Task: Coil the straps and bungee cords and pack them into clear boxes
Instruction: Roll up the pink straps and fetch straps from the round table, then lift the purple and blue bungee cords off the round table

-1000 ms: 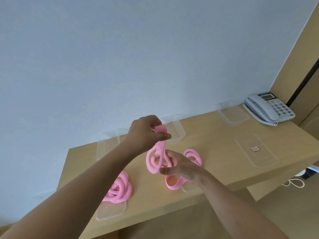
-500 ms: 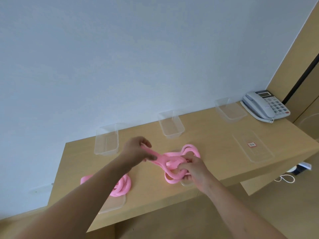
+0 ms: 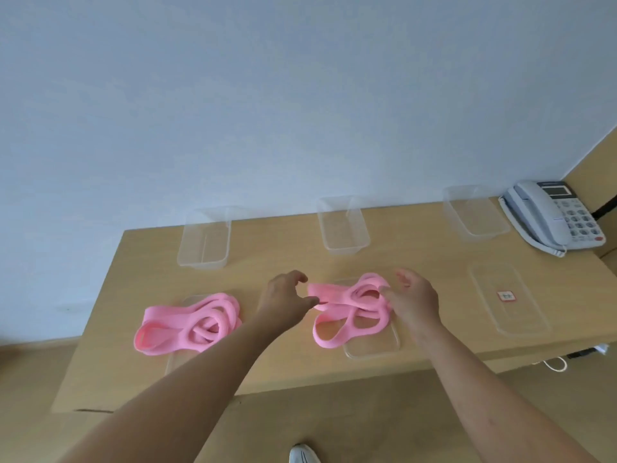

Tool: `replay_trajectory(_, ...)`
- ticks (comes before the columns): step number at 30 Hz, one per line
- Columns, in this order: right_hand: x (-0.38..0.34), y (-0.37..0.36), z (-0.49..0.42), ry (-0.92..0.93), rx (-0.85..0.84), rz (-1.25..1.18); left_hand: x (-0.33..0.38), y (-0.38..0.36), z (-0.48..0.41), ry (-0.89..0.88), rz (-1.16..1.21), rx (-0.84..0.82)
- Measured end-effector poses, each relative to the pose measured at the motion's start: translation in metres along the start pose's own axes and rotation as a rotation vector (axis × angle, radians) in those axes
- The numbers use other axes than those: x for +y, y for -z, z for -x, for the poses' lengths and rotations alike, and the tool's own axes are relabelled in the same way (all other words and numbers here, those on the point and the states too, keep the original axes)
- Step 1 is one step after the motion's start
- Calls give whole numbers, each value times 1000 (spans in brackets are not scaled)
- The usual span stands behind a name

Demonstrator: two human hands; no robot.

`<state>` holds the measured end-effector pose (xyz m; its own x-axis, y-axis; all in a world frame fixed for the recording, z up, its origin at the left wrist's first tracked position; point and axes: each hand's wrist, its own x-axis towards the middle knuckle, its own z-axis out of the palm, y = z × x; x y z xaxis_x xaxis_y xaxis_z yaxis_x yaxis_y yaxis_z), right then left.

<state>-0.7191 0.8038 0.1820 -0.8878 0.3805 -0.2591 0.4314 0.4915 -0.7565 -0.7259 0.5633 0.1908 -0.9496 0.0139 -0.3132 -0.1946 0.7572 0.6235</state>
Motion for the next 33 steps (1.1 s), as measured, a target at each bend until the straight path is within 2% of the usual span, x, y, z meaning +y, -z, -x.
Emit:
replay_trajectory(4,-11,-34,29,406,-69,239,-36,25,24,-70,-83,94)
replay_trajectory(7,-27,-76,57,617,-137,377,-78,53,56,-88,-156,158)
replay_trajectory(12,-71,-158,117,885,-302,497,-166,98,133,46,-141,300)
replay_trajectory(20,-115,-285,272,1213,-655,635,-319,138,314,479,-35,547)
replay_trajectory(29,-118,-407,484,1549,-1037,770,-449,101,540,961,138,655)
replay_trajectory(33,-112,-445,568,1624,-1167,777,-485,82,619,1120,202,692)
